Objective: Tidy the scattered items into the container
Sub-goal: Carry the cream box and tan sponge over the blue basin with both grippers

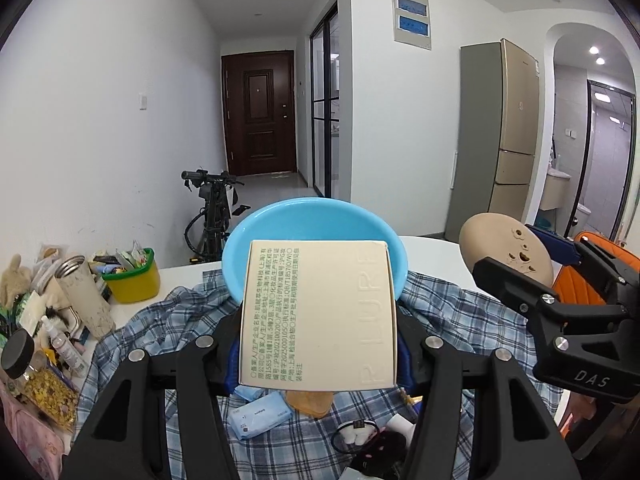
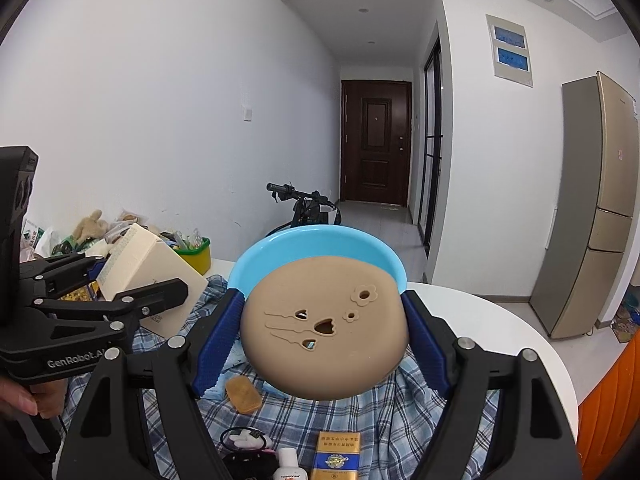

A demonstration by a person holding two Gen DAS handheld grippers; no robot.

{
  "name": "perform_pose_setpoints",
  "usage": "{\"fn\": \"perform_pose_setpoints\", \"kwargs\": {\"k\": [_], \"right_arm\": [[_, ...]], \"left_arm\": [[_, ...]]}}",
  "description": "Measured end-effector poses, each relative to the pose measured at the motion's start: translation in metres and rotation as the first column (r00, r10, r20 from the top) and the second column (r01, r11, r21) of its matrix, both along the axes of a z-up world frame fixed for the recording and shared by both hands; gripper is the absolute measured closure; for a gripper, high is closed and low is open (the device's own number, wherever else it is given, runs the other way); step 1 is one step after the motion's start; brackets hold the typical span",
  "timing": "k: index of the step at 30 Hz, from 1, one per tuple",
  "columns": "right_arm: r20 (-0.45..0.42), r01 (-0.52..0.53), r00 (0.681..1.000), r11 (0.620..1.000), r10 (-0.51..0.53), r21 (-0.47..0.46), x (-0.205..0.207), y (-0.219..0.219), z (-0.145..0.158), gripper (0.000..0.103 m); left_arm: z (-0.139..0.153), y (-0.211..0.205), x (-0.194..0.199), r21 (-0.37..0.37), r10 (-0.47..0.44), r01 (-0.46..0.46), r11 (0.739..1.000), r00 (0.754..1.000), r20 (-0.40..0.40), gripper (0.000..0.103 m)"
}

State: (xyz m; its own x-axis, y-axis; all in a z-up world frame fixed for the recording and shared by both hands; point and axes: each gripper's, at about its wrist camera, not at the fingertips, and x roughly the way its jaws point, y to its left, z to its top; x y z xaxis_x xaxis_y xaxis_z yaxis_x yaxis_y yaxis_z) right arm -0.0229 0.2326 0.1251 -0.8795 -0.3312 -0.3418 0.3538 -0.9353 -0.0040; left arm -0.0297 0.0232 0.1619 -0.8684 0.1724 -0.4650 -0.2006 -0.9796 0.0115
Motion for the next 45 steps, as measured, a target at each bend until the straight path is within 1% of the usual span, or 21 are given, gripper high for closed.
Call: {"fn": "perform_pose_setpoints", "kwargs": {"k": [8, 13, 17, 20, 23, 28, 34, 39, 45], "right_arm": [[-0.019, 0.001, 1.0, 1.0, -0.001, 0.01, -0.006, 0.001, 0.005, 0.025], [-0.02, -0.001, 1.0, 1.0, 0.001, 0.012, -0.016, -0.002, 0.007, 0.025], [-0.044, -0.017, 0.999, 0.999, 0.018, 0.035, -0.031, -0.011, 0.014, 0.025], [-0.055, -0.019, 0.998, 0.999, 0.022, 0.045, -0.047, -0.018, 0.017, 0.025], [-0.061, -0.016, 0.998, 0.999, 0.018, 0.043, -0.065, -0.022, 0.02, 0.025], [-0.059, 0.001, 0.998, 1.0, 0.0, 0.016, -0.1, -0.019, 0.024, 0.025], [-0.045, 0.016, 0.999, 1.0, -0.016, -0.002, -0.137, -0.016, 0.02, 0.025], [-0.034, 0.024, 0.999, 0.999, -0.025, -0.026, -0.169, -0.014, 0.018, 0.025], [-0.022, 0.03, 0.999, 0.998, -0.031, -0.061, -0.2, -0.013, 0.018, 0.025]], "left_arm": [[0.007, 0.006, -0.008, -0.027, 0.004, -0.004, 1.0, 1.0, -0.018, 0.044], [0.012, 0.002, -0.025, -0.027, 0.015, -0.015, 1.0, 1.0, -0.028, 0.044], [0.016, 0.002, -0.043, -0.035, 0.021, -0.023, 0.999, 0.999, -0.04, 0.044], [0.02, 0.003, -0.059, -0.047, 0.031, -0.033, 0.998, 0.998, -0.055, 0.044], [0.024, 0.002, -0.078, -0.044, 0.028, -0.031, 0.999, 0.998, -0.059, 0.044], [0.026, -0.005, -0.114, -0.012, 0.04, -0.041, 0.999, 0.998, -0.056, 0.044], [0.029, -0.011, -0.156, 0.02, 0.049, -0.048, 0.999, 0.997, -0.059, 0.044], [0.025, -0.01, -0.186, 0.014, 0.044, -0.043, 0.999, 0.997, -0.062, 0.044], [0.017, -0.013, -0.223, 0.034, 0.048, -0.046, 0.998, 0.998, -0.047, 0.044]]}}
